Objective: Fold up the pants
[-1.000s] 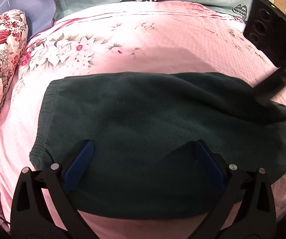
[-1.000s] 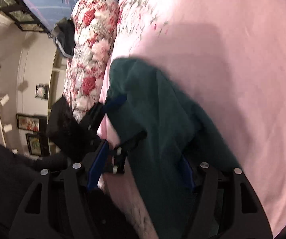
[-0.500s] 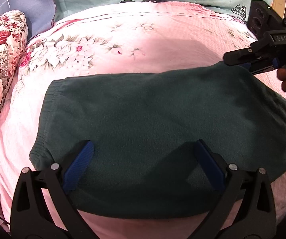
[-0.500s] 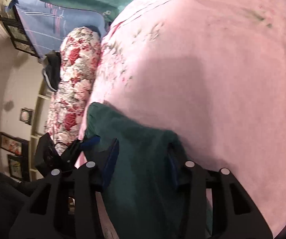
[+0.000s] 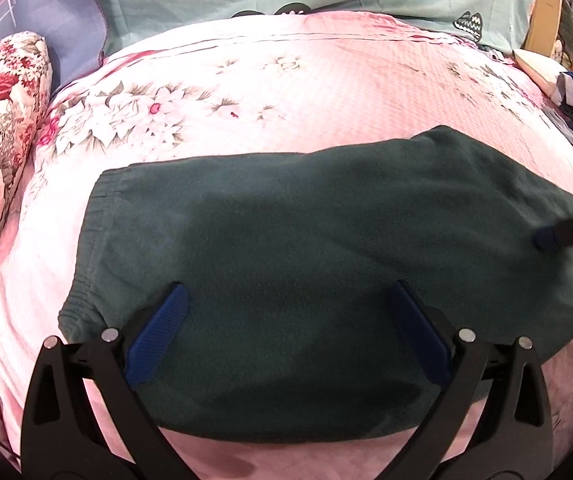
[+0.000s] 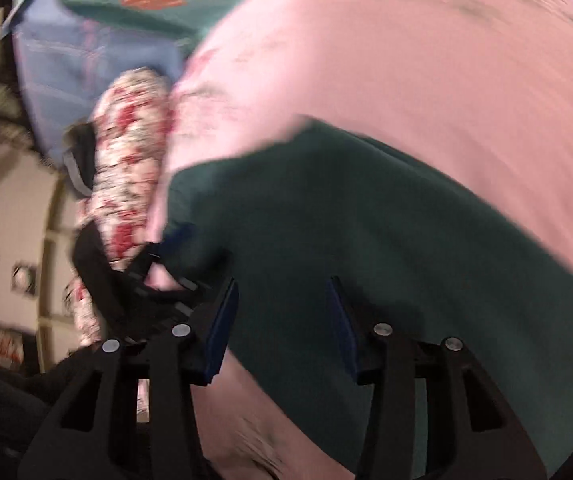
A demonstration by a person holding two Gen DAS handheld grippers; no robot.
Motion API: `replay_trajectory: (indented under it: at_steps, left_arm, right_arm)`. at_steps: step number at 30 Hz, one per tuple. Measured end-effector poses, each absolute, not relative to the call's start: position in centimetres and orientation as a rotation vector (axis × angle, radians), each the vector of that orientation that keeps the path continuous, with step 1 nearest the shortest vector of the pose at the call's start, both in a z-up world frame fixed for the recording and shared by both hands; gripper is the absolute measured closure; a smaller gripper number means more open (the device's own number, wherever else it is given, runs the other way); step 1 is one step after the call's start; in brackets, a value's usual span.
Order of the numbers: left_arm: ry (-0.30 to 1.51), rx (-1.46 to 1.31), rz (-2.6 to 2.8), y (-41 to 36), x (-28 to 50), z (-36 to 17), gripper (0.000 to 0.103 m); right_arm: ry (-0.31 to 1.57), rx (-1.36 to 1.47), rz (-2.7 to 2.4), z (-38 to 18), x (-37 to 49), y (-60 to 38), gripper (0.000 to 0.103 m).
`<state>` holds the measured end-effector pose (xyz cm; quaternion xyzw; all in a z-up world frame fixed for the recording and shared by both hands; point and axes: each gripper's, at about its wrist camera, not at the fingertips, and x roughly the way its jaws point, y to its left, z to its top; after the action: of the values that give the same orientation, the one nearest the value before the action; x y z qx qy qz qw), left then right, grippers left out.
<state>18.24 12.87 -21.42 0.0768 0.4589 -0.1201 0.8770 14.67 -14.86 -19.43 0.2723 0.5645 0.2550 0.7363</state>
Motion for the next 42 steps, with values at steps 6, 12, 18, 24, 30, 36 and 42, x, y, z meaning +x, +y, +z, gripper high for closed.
replay_trajectory:
  at_steps: [6, 12, 18, 24, 30, 36, 42]
  left_arm:
    - [0.96, 0.165, -0.259, 12.8, 18.3, -21.3, 0.002]
    - [1.019, 0.18, -0.214, 12.5, 18.7, -20.4, 0.002]
    - [0.972, 0.111, -0.106, 10.3, 16.0, -15.6, 0.002]
    - [0.994, 0.156, -0.197, 1.9, 11.6, -13.2, 0.002]
    - [0.992, 0.263, -0.333, -5.6, 7.8, -11.9, 0.002]
    - [1.003, 0.273, -0.366, -8.1, 6.9, -11.7, 0.002]
    - [1.029, 0.251, -0.396, -9.2, 6.7, -12.5, 0.002]
  right_arm:
    - [1.156, 0.703, 0.203, -17.9, 7.0, -27.3, 0.054]
    - [0.935, 0.844, -0.208, -14.2, -3.2, -40.7, 0.052]
    - [0.914, 0.695, -0.51, -13.7, -7.6, -47.6, 0.051]
    - [0.948, 0.591, -0.441, -16.5, -7.1, -48.7, 0.051]
    - [0.968, 0.399, -0.391, -16.5, -5.1, -46.1, 0.069]
    - [0.934, 0.47, -0.347, -16.9, -6.3, -46.4, 0.08]
    - [0.888, 0.691, -0.306, -17.0, -7.4, -48.3, 0.091]
